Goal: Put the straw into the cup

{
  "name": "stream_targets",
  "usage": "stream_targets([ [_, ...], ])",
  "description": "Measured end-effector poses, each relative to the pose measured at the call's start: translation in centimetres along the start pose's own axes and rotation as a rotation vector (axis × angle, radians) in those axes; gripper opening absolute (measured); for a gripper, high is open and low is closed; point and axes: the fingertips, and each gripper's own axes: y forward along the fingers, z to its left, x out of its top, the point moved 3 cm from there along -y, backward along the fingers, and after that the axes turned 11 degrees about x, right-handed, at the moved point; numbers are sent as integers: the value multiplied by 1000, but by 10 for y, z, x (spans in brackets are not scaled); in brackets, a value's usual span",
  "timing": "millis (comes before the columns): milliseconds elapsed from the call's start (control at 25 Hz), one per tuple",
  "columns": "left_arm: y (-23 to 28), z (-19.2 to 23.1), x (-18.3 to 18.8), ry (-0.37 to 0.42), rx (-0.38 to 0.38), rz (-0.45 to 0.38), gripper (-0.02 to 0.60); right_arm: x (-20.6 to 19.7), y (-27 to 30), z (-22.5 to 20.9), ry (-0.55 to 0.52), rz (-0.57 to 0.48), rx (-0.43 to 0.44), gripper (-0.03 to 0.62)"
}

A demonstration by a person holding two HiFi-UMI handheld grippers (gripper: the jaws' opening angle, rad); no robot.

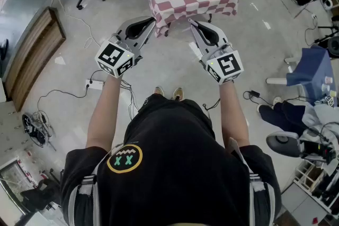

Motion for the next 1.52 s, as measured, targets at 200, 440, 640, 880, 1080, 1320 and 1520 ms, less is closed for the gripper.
stream_targets([
  [200,2,1,-1,-1,0,-1,32,-1,1,-1,1,-2,-1,44],
  [440,2,1,-2,-1,1,1,32,-1,0,-2,2,-4,-7,44],
  [640,4,0,-1,-2,0,1,32,1,0,-2,-15,-8,-8,46],
  [880,7,-4,0,2,-3,2,32,0,-4,-5,-22,-5,-21,46],
  [1080,10,-13,3,7,1,3,32,0,-13,-8,-24,-7,-22,48],
  [1320,17,-30,4,10,17,5,32,-1,-31,-13,-23,-20,-6,48],
  [1520,21,-49,6,24,19,4,32,-2,-44,-14,-40,-24,14,48],
])
